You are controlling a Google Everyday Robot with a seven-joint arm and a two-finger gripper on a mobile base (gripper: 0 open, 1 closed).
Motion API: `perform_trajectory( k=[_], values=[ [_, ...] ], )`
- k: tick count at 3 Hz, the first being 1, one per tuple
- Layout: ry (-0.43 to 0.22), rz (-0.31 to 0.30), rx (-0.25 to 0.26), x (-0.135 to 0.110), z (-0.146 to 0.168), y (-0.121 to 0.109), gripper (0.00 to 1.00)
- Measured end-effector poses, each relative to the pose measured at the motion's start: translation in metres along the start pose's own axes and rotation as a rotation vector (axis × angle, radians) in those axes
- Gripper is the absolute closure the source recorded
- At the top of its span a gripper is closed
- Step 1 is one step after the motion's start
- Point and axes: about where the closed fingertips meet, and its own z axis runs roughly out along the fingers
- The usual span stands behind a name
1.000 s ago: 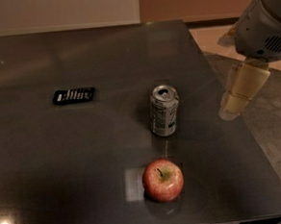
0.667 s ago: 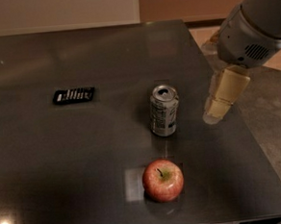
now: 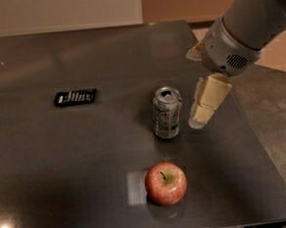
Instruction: Move 7up can near rxbar chocolate
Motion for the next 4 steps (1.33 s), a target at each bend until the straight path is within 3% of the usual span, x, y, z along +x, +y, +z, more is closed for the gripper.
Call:
perform_trajectory(
  k=[4],
  values=[
    [-0.043,-0.01,-0.08,-0.018,0.039,0.003,0.0]
  ],
)
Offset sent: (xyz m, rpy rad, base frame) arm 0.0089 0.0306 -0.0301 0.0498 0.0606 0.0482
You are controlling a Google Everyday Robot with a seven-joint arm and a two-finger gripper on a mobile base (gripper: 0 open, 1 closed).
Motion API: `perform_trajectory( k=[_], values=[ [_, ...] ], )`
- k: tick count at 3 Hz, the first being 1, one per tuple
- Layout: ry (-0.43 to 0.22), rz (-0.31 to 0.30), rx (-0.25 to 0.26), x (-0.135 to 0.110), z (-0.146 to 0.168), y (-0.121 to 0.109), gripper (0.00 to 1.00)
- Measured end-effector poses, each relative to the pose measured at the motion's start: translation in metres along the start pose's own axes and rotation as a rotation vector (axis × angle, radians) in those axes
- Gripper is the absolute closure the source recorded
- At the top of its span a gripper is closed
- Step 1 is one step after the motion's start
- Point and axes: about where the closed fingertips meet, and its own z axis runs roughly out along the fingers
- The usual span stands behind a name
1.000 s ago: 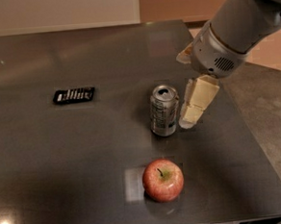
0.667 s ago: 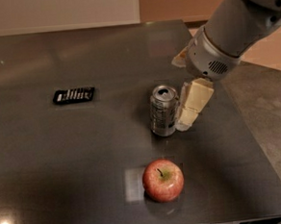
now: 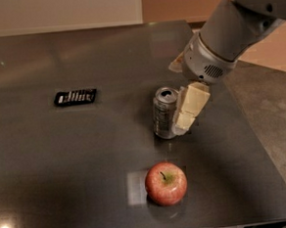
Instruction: Move 7up can near rxbar chocolate
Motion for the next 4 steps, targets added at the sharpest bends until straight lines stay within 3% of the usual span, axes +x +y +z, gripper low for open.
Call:
perform_trajectory(
  k=[1,2,4],
  values=[
    [-0.005,0.0,-0.011,-0.003,0.004,0.0,0.0],
    [-0.009,0.002,-0.025,-0.006,0.01,-0.001,0.18],
    [-0.01,0.001,-0.046,-0.011,0.016,0.004,0.65]
  ],
)
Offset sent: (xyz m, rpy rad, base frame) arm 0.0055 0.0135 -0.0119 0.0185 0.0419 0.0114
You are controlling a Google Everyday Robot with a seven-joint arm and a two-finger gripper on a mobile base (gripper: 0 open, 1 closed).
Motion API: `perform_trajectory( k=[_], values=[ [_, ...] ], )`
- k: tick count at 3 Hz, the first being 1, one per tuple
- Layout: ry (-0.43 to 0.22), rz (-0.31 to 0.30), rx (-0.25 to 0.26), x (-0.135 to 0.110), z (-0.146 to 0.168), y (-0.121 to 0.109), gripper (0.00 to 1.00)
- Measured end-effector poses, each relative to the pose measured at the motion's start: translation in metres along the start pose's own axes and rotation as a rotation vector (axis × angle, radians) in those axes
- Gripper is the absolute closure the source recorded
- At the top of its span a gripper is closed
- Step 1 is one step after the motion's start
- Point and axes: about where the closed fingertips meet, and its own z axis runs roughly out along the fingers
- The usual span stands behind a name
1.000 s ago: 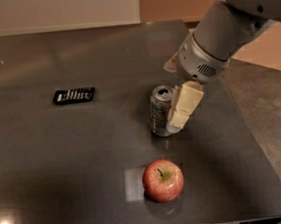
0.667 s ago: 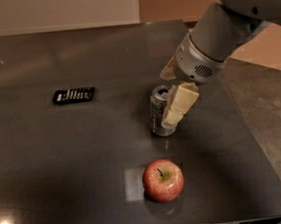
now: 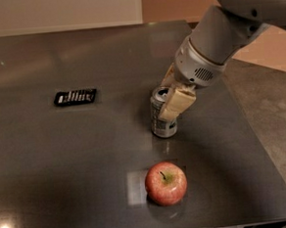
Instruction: Move 7up can near rxbar chocolate
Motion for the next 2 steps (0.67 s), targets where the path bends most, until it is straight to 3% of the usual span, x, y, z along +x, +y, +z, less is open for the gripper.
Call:
perform_trajectory(
  k=[1,2],
  values=[
    [0.002,-0.016,0.003,-0.013,-0.003,-0.005,0.88],
    [-0.007,-0.034,0.003,-0.036,-0.009,-0.019,1.0]
  ],
)
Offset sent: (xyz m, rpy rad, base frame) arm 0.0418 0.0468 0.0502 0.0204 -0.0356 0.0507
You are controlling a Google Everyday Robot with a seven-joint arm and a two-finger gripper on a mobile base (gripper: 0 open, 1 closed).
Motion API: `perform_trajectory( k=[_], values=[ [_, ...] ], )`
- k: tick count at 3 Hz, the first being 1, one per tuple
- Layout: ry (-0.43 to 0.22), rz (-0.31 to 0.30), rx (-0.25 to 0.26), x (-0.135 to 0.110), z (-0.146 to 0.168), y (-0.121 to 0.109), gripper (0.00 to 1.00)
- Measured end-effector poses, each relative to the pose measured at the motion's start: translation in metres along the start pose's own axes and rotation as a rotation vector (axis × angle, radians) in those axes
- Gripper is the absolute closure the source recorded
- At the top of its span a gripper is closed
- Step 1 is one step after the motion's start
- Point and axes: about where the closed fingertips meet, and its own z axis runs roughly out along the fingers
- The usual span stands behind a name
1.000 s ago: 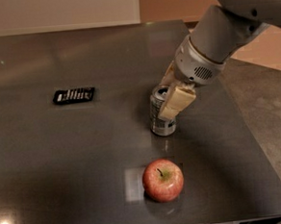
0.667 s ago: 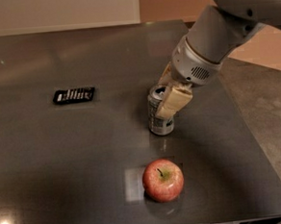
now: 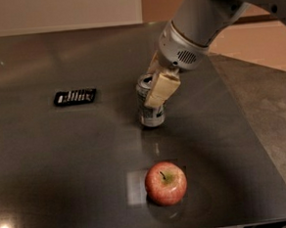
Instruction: Move 7up can near rxbar chocolate
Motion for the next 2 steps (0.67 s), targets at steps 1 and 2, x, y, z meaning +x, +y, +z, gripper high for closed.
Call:
perform_trajectory(
  k=[1,2],
  values=[
    [-0.007,-0.005,0.006,-0.019,-0.002,-0.022,1.0],
    [-0.012,0.001,0.01,-0.033,0.004,-0.047,1.0]
  ],
)
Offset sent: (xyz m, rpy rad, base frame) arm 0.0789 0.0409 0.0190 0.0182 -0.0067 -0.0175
